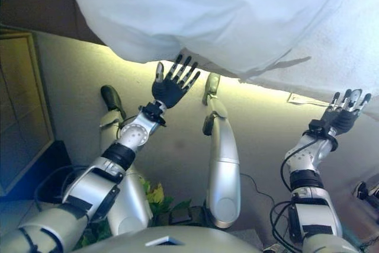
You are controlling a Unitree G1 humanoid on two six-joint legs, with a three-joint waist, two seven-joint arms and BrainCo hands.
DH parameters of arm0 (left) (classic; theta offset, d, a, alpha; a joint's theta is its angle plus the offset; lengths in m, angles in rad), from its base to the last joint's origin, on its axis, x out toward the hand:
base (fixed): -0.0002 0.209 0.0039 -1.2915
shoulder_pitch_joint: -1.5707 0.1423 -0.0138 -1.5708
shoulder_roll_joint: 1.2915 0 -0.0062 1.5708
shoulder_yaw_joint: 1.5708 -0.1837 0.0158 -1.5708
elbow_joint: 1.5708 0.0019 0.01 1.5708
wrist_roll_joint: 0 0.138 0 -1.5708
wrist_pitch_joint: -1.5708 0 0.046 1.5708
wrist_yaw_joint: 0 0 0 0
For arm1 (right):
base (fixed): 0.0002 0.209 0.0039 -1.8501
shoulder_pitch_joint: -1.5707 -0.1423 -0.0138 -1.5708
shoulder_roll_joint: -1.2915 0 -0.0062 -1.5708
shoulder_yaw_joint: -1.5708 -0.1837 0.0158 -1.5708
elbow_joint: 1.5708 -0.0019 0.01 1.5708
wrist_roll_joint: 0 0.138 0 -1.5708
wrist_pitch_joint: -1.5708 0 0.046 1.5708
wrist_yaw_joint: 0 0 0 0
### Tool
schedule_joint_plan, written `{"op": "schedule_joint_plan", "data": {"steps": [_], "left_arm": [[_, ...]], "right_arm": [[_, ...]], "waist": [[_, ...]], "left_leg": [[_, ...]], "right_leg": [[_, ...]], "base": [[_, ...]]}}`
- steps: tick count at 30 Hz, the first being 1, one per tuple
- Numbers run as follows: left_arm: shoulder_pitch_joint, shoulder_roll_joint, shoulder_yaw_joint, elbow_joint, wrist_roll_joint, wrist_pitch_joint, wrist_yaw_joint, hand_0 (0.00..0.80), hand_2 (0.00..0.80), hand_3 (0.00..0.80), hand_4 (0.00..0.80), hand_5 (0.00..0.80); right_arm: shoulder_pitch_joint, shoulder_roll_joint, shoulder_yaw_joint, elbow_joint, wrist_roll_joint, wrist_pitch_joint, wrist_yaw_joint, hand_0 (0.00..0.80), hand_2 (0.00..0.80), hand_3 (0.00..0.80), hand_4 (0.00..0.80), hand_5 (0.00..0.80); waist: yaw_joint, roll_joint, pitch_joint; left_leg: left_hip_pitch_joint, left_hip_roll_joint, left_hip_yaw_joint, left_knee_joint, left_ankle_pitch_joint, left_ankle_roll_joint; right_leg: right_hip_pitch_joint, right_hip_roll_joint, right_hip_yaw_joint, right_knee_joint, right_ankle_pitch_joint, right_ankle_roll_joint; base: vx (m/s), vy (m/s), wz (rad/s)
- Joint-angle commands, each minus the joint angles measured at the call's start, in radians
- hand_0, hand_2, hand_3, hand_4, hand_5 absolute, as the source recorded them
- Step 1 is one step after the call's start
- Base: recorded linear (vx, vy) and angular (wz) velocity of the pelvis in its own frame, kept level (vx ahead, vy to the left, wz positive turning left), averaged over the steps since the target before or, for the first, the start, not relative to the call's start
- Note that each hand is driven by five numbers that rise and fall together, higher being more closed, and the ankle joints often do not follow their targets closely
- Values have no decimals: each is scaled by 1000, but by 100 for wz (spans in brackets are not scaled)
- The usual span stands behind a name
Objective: Make the bed neatly
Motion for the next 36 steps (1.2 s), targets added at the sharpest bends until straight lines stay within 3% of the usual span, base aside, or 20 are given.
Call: {"op": "schedule_joint_plan", "data": {"steps": [1, 6, 7, 9, 21, 30, 36], "left_arm": [[-36, -10, -29, -58, 24, -8, -17, 0, 0, 0, 0, 0], [-70, -14, -42, -69, 18, -19, -9, 0, 0, 0, 0, 0], [-74, -14, -46, -70, 15, -26, -1, 166, 166, 166, 166, 166], [-78, -14, -49, -72, 5, -37, 12, 800, 800, 800, 800, 800], [-61, -6, -18, -51, -10, -45, -20, 800, 800, 800, 800, 800], [-3, -28, -45, -42, -25, -47, -48, 800, 800, 800, 800, 800], [12, -53, -52, 0, 1, -85, -40, 800, 800, 800, 800, 800]], "right_arm": [[-13, -101, -59, 20, 42, -41, 31, 0, 0, 0, 0, 0], [-46, -109, -59, 61, 49, -39, 65, 0, 0, 0, 0, 0], [-49, -109, -56, 61, 51, -43, 66, 0, 0, 0, 0, 0], [-53, -109, -51, 64, 52, -48, 64, 0, 0, 0, 0, 0], [-85, -131, -71, 131, 65, -23, 135, 0, 0, 0, 0, 0], [-233, -172, 31, 64, -124, -71, -187, 0, 0, 0, 0, 0], [-269, -132, 34, 114, -148, -95, -188, 0, 0, 0, 0, 0]], "waist": [[3, -6, 6], [0, -1, 6], [0, -1, 6], [0, -1, 6], [13, 30, 6], [52, 84, 6], [73, 103, 6]], "left_leg": [[-95, -13, 27, 30, 58, 113], [-87, -14, 34, 24, 53, 115], [-85, -14, 35, 22, 54, 115], [-82, -13, 36, 21, 53, 116], [-55, -23, 39, 12, 53, 118], [-25, -36, 38, -21, 71, 120], [-33, -42, 35, -28, 76, 122]], "right_leg": [[-22, 17, -18, 192, -121, -6], [-20, 15, -20, 187, -122, -8], [-17, 14, -21, 186, -122, -8], [-16, 12, -20, 187, -123, -9], [-6, 0, -15, 205, -140, -12], [6, -38, -23, 215, -152, -6], [1, -50, -29, 218, -152, -1]], "base": [[0, 14, -6], [0, 7, -2], [0, 0, 0], [0, 0, 0], [7, 31, 0], [-3, 52, -3], [-15, 5, 8]]}}
